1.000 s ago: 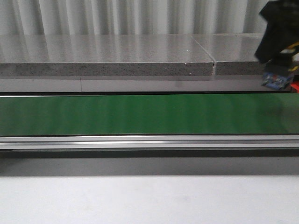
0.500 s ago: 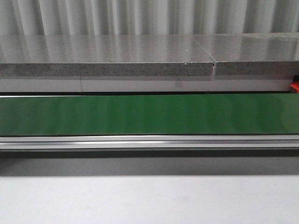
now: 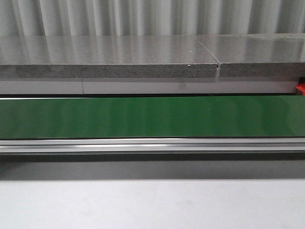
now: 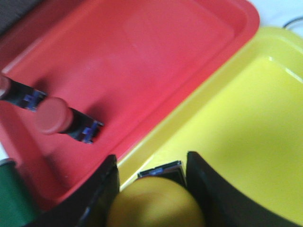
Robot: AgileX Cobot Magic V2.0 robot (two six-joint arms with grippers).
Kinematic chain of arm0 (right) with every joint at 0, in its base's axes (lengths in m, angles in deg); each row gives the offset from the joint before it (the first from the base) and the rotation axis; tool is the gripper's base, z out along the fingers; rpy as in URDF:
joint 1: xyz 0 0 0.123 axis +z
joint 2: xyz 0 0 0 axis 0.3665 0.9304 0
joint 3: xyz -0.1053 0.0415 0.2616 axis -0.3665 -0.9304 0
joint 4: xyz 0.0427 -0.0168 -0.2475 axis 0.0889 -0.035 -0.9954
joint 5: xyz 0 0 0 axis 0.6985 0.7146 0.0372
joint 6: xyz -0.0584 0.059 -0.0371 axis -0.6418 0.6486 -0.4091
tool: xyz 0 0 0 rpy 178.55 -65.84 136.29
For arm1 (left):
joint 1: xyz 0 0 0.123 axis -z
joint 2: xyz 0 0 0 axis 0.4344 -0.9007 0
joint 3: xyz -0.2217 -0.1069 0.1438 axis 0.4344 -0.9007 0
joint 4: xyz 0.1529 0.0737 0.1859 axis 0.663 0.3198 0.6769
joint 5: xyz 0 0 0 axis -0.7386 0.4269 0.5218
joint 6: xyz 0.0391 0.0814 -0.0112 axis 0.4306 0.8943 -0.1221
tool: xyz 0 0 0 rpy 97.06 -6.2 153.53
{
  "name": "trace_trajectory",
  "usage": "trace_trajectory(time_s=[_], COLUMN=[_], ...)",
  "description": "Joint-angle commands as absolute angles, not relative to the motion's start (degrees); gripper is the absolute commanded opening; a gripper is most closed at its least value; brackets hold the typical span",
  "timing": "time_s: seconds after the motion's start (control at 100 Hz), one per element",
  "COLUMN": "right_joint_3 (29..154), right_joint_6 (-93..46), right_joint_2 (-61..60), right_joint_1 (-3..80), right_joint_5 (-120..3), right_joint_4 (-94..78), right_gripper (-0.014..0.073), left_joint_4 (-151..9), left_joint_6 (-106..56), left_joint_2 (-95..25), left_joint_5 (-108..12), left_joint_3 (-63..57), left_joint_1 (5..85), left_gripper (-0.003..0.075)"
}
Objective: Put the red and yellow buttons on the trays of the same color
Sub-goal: 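Carry the yellow button into the yellow tray and open the right gripper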
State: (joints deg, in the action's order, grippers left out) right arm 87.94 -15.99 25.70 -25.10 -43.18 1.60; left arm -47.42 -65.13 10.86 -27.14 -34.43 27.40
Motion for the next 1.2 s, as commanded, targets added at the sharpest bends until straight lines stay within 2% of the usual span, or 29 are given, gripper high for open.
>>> trace_trajectory(time_s=[0.0, 0.23, 0.45, 0.83, 0.93, 1.1, 1.19], right_joint_3=[89.37, 88.97, 86.92, 86.45, 86.45, 86.45, 86.45], right_joint_6=[-15.86, -15.86, -15.86, -15.98, -15.98, -15.98, -15.98], right_joint_2=[26.66, 32.51, 33.81, 36.68, 36.68, 36.68, 36.68], right_joint_1=[-26.58, -27.35, -27.35, -26.74, -26.62, -26.62, -26.62], right_joint_5=[-46.95, -47.71, -52.54, -53.21, -52.87, -52.59, -52.53], right_joint_4=[3.44, 4.05, 4.88, 6.60, 6.60, 6.60, 6.87], right_gripper=[0.0066, 0.0066, 0.0066, 0.0091, 0.0179, 0.0475, 0.0580], left_joint_4=[-48.06, -48.06, -48.06, -48.06, -48.06, -48.06, -48.06], left_joint_6=[-65.13, -65.13, -65.13, -65.13, -65.13, -65.13, -65.13], left_joint_2=[10.36, 10.36, 10.36, 10.36, 10.36, 10.36, 10.36], left_joint_5=[-31.82, -31.82, -31.82, -31.82, -31.82, -31.82, -31.82], left_joint_3=[-32.91, -32.91, -32.91, -32.91, -32.91, -32.91, -32.91], left_joint_1=[27.76, 27.76, 27.76, 27.76, 27.76, 27.76, 27.76], left_gripper=[-0.0021, -0.0021, -0.0021, -0.0021, -0.0021, -0.0021, -0.0021])
